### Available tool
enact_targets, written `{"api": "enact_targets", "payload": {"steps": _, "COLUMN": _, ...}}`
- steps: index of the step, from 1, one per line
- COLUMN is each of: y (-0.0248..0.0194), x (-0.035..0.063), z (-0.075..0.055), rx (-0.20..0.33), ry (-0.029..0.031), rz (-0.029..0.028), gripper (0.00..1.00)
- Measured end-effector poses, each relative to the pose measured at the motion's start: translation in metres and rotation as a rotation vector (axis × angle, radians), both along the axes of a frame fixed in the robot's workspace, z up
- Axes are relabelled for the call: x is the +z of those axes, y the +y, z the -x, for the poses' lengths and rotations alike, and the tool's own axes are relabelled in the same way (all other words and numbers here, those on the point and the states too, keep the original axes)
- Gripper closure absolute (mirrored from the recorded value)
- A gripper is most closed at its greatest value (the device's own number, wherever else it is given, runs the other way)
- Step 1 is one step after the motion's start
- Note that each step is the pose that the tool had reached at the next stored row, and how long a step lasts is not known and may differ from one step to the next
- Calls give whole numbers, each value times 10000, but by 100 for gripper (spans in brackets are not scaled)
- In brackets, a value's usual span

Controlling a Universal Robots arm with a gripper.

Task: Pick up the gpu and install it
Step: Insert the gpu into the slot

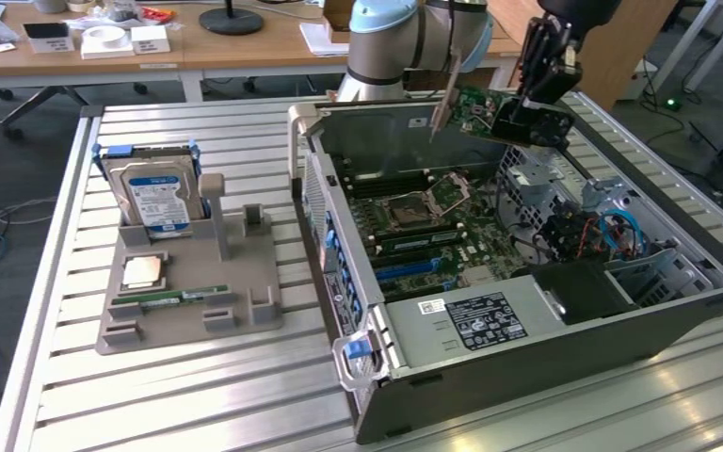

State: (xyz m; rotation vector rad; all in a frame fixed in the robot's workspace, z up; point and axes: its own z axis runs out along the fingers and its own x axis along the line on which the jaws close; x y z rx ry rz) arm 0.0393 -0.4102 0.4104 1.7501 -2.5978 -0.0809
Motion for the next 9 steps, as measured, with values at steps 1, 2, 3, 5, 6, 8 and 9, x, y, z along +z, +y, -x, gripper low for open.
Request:
{"api": "enact_targets", "payload": {"steps": 1, "y": 0, "x": 0, "z": 0, "rx": 127, "ry": 0, "rz": 1, "gripper": 74}}
{"api": "enact_targets", "payload": {"steps": 2, "y": 0, "x": -1, "z": 0, "rx": 260, "ry": 0, "rz": 0, "gripper": 74}}
{"api": "enact_targets", "payload": {"steps": 3, "y": 0, "x": -1, "z": 1, "rx": 390, "ry": 0, "rz": 0, "gripper": 74}}
{"api": "enact_targets", "payload": {"steps": 5, "y": 0, "x": -2, "z": 1, "rx": 654, "ry": 0, "rz": 0, "gripper": 74}}
{"api": "enact_targets", "payload": {"steps": 6, "y": 0, "x": -2, "z": 1, "rx": 783, "ry": 0, "rz": 1, "gripper": 74}}
{"api": "enact_targets", "payload": {"steps": 8, "y": 0, "x": -3, "z": 1, "rx": 1040, "ry": 0, "rz": 0, "gripper": 74}}
{"api": "enact_targets", "payload": {"steps": 9, "y": 0, "x": -4, "z": 1, "rx": 1185, "ry": 0, "rz": 0, "gripper": 74}}
